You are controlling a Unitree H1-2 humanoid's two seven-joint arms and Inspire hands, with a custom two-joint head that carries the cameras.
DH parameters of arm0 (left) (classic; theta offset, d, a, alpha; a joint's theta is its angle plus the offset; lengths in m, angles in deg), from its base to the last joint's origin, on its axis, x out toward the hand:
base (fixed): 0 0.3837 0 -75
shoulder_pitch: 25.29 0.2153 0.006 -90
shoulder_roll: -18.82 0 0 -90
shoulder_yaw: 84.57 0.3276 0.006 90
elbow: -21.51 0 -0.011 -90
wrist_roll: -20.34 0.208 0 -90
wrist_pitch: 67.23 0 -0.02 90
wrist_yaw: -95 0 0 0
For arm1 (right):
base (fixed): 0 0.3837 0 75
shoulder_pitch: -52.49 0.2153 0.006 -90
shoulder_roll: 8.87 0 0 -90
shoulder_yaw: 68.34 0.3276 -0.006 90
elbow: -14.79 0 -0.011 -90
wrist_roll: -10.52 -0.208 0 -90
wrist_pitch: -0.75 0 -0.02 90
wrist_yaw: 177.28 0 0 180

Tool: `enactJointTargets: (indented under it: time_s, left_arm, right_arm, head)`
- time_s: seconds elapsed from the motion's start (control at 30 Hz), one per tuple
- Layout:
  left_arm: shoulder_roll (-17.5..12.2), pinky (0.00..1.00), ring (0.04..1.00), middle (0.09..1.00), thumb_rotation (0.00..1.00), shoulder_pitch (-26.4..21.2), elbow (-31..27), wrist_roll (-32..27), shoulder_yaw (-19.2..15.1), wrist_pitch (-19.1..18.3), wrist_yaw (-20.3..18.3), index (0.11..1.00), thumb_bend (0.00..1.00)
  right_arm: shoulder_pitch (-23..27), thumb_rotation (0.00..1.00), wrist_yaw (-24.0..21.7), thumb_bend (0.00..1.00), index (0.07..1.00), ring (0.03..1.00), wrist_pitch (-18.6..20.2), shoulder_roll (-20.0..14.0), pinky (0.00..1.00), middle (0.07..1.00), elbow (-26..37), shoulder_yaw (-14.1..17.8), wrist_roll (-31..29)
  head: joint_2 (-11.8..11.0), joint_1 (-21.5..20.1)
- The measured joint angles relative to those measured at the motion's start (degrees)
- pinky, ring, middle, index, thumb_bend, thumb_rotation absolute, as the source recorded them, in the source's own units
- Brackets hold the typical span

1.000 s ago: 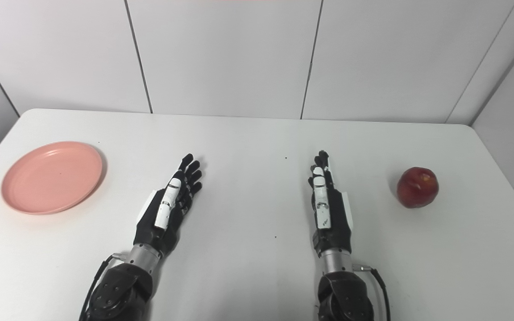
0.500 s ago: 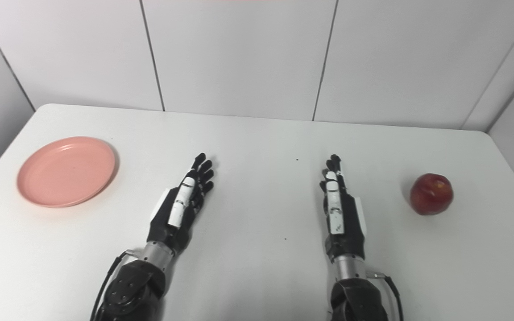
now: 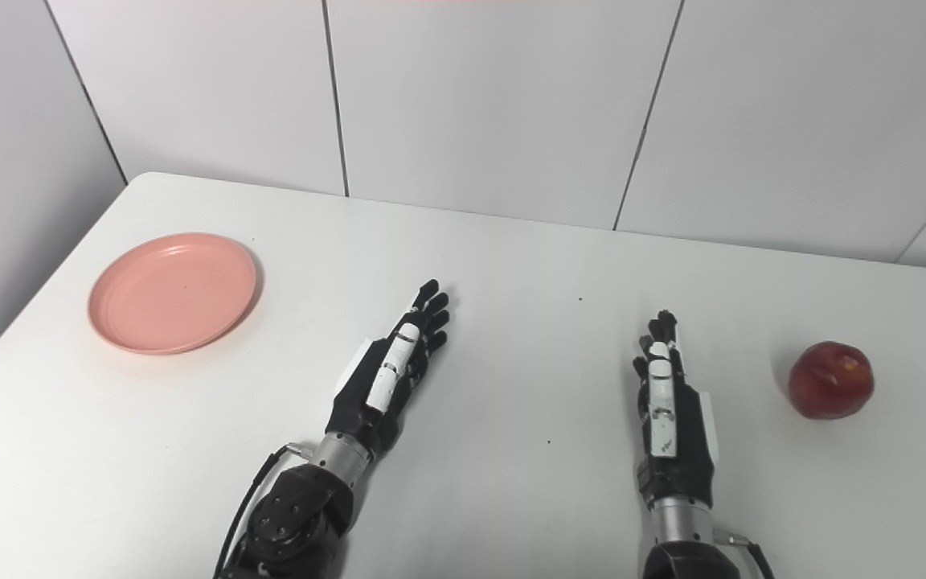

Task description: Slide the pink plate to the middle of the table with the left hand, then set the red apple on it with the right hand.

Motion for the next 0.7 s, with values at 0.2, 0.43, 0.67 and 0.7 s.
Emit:
enactJointTargets:
  time_s: [0.2,0.43,0.67,0.7]
  left_arm:
    - [0.0,1.00,1.000,1.000,1.00,-0.1,0.1,-0.1,0.0,0.0,-0.1,1.000,0.42]
    - [0.0,1.00,1.000,1.000,1.00,-0.1,0.1,-0.2,-0.1,0.0,-0.1,1.000,0.41]
    - [-0.3,1.00,1.000,1.000,1.00,-0.2,-0.1,-1.3,-0.6,-0.1,-0.6,1.000,0.41]
    - [-0.4,1.00,1.000,1.000,1.00,-0.3,-0.1,-1.4,-0.7,-0.1,-0.7,1.000,0.41]
  right_arm:
    - [0.0,1.00,-0.4,0.23,1.000,1.000,-0.1,0.0,1.00,1.000,-0.1,0.0,0.1]
    - [0.0,1.00,-0.9,0.23,1.000,1.000,-0.1,0.0,1.00,1.000,-0.2,0.0,-0.1]
    - [0.1,1.00,-1.0,0.23,1.000,1.000,-0.1,-0.1,1.00,1.000,-0.2,0.0,0.2]
    - [0.1,1.00,-1.0,0.23,1.000,1.000,-0.1,-0.1,1.00,1.000,-0.2,0.0,0.2]
  head:
    - [-0.3,0.2]
    - [-0.3,0.3]
    - [-0.6,0.8]
    - [-0.6,0.8]
